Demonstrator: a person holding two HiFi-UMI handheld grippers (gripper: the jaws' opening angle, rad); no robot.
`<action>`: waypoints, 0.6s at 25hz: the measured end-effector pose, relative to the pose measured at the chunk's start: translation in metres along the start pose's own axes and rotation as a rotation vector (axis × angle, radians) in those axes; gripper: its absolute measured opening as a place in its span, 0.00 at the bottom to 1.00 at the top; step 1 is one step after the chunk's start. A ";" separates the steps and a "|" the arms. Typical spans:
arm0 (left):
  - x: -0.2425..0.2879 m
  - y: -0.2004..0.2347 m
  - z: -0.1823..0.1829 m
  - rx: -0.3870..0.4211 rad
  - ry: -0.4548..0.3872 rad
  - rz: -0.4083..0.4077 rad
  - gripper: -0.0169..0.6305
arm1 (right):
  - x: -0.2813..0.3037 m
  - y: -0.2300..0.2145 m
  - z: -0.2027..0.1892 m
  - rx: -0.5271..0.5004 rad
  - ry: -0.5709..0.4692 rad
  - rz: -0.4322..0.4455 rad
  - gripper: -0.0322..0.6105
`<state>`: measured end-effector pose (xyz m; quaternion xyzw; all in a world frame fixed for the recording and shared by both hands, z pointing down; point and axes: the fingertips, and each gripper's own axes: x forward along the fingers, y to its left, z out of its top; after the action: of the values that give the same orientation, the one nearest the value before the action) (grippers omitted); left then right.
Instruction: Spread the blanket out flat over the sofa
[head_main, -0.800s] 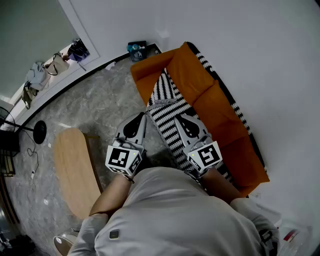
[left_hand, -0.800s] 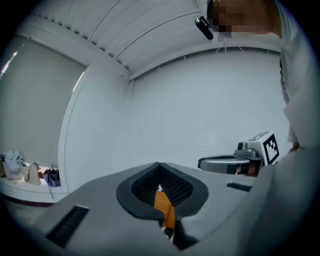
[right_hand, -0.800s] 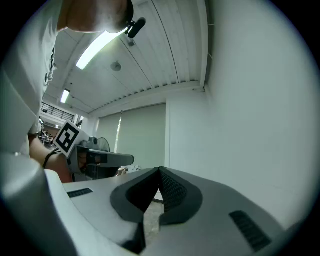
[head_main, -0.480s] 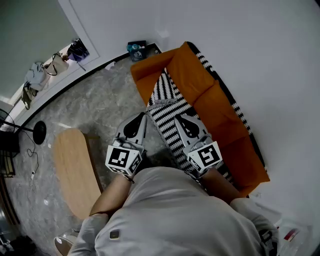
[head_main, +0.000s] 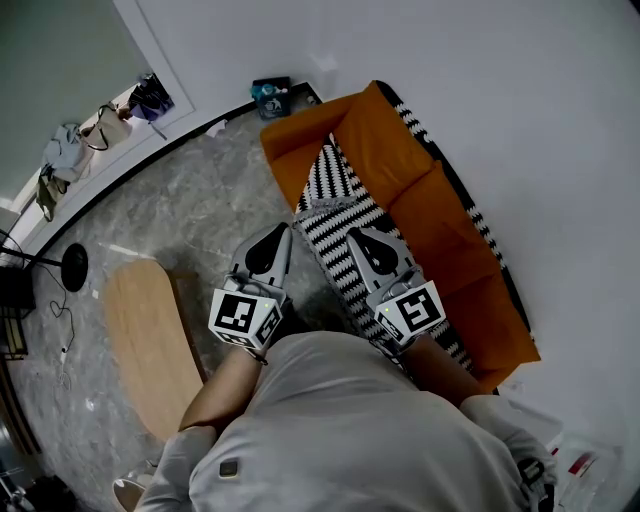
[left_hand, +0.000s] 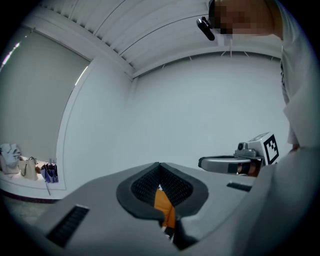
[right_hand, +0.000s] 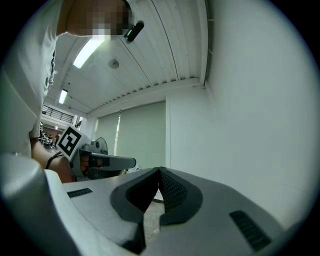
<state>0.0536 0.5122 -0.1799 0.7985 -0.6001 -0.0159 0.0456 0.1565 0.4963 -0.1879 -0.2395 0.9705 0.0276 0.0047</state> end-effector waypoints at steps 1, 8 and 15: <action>0.001 0.007 0.000 -0.003 0.000 -0.003 0.04 | 0.007 0.001 0.000 0.000 0.003 -0.001 0.09; 0.014 0.059 -0.001 -0.010 0.011 -0.057 0.04 | 0.067 0.005 -0.003 0.002 0.016 -0.007 0.09; 0.022 0.116 0.011 0.001 0.017 -0.135 0.04 | 0.130 0.014 -0.004 0.021 0.040 -0.046 0.09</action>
<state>-0.0522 0.4584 -0.1798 0.8374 -0.5443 -0.0118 0.0494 0.0350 0.4480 -0.1861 -0.2620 0.9649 0.0125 -0.0114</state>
